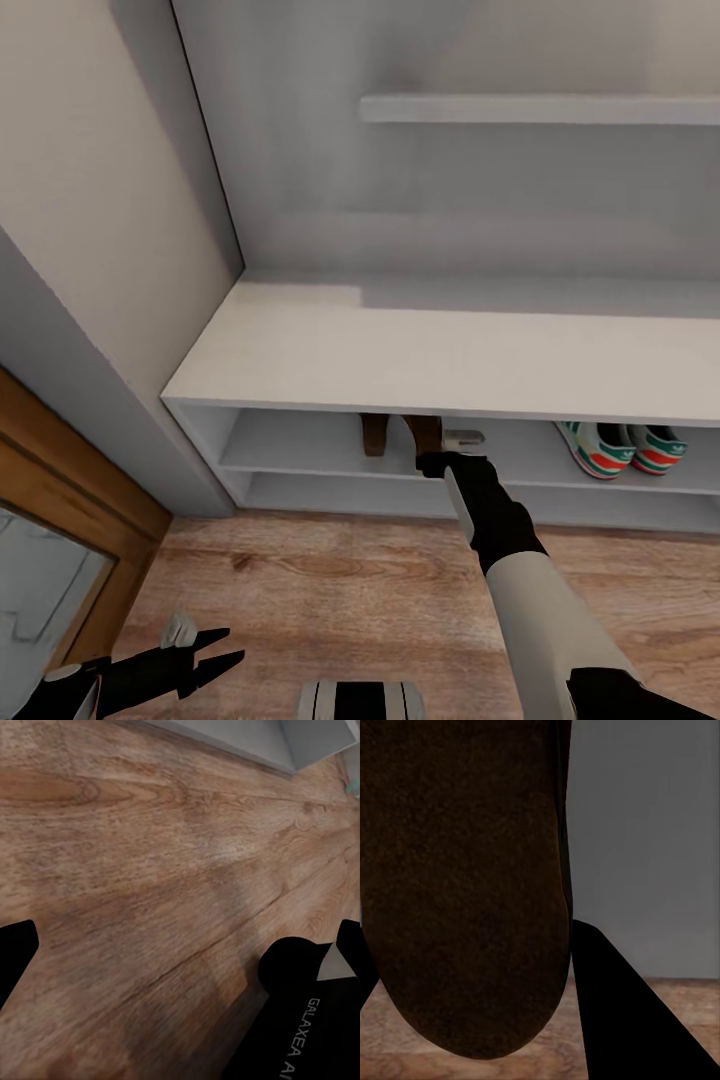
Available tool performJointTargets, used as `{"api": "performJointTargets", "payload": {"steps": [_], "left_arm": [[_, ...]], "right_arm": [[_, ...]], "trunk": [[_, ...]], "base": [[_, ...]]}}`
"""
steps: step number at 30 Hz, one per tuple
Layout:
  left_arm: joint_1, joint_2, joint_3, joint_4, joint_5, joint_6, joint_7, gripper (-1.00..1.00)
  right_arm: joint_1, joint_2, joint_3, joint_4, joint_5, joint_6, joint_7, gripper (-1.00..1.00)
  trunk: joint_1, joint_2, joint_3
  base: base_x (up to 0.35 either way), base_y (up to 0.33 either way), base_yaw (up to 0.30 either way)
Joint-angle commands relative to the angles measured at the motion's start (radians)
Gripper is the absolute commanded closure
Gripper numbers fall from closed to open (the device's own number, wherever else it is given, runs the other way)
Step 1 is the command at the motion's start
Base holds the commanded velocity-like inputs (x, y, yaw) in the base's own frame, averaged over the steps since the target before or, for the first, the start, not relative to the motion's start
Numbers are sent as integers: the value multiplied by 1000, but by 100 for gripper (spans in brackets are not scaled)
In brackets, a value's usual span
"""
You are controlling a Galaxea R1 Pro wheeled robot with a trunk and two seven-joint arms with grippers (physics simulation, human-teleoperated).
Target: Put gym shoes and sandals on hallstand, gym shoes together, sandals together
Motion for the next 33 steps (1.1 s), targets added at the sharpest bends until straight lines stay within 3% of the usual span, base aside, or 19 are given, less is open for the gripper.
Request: {"api": "performJointTargets", "payload": {"steps": [1,33], "left_arm": [[-1,-1,8,-1,-11,0,-5,-100],[-1,0,8,-1,-10,0,-6,-100]], "right_arm": [[0,1,-3,-1,7,5,2,100],[0,1,-5,0,7,5,3,100]], "trunk": [[0,0,-1],[0,0,-3]], "base": [[0,0,0],[50,11,0]]}}
